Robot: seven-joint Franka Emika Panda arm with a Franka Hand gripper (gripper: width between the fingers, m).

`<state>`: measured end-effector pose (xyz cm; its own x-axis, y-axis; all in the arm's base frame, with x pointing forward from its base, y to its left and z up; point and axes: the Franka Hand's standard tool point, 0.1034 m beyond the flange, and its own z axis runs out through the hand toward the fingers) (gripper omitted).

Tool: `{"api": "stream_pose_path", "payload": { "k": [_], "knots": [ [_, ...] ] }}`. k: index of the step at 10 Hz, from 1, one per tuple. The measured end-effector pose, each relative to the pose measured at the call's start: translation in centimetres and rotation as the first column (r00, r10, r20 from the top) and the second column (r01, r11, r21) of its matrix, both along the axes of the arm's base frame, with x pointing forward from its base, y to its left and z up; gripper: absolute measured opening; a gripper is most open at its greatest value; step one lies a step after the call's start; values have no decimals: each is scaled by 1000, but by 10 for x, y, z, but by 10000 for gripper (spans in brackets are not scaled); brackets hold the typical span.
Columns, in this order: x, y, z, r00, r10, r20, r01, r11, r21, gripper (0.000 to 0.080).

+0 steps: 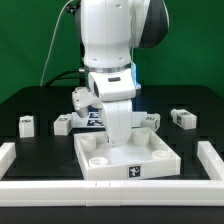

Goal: Assemble one leg

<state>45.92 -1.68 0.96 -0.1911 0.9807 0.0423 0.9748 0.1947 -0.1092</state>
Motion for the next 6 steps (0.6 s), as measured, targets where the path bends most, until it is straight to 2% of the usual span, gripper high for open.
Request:
{"api": "stream_pose_path", "payload": {
  "k": [1,6],
  "knots": [
    [0,0,0,1000,0,1,0,1000,0,74],
    [4,0,2,1000,-1,16,1,1000,0,64]
  ]
}}
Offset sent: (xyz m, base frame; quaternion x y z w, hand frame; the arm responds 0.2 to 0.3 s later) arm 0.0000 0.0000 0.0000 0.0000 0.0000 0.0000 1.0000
